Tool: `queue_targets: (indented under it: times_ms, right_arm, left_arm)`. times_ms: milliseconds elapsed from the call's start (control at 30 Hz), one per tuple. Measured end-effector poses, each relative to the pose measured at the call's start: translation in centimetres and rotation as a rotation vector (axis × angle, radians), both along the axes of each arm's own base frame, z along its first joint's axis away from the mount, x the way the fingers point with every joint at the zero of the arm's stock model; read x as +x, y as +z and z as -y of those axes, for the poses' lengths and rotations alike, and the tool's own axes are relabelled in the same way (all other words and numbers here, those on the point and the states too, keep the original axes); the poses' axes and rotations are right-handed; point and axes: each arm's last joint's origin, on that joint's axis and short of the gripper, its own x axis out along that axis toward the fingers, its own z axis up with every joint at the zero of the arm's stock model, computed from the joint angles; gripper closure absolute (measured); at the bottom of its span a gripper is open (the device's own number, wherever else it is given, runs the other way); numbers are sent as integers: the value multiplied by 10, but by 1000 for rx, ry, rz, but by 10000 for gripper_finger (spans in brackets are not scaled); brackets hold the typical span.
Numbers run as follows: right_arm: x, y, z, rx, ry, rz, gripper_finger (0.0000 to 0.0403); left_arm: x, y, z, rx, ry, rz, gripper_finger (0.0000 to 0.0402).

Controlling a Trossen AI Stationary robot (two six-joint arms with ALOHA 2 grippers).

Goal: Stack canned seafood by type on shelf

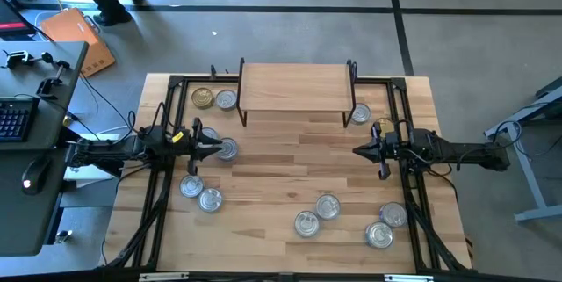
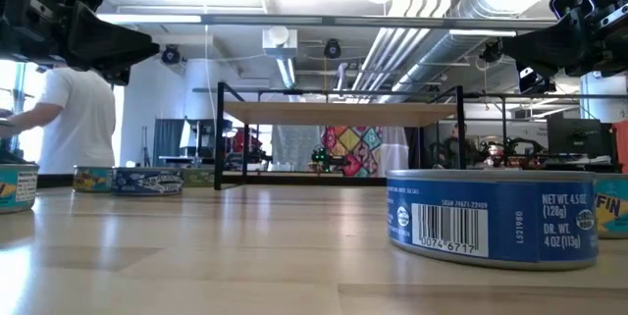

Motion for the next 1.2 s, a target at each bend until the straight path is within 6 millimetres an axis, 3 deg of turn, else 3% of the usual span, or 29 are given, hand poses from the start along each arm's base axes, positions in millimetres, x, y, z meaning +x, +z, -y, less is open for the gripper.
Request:
queue_targets:
  times_ms: [533,800,1033,1200]
  right_arm:
    - [0,0,0,-2,0,0,403]
    - [0,0,0,0,0,0,403]
    - [0,0,0,-1,0,0,403]
    - [0,0,0,-1,0,0,403]
  left_arm:
    - [0,0,0,0,0,2,316]
    - [-1,14,-1,-52,21,151,316]
    - [3,26,10,-64,-183,250,320]
    - [16,21,24,47,-201,156,336]
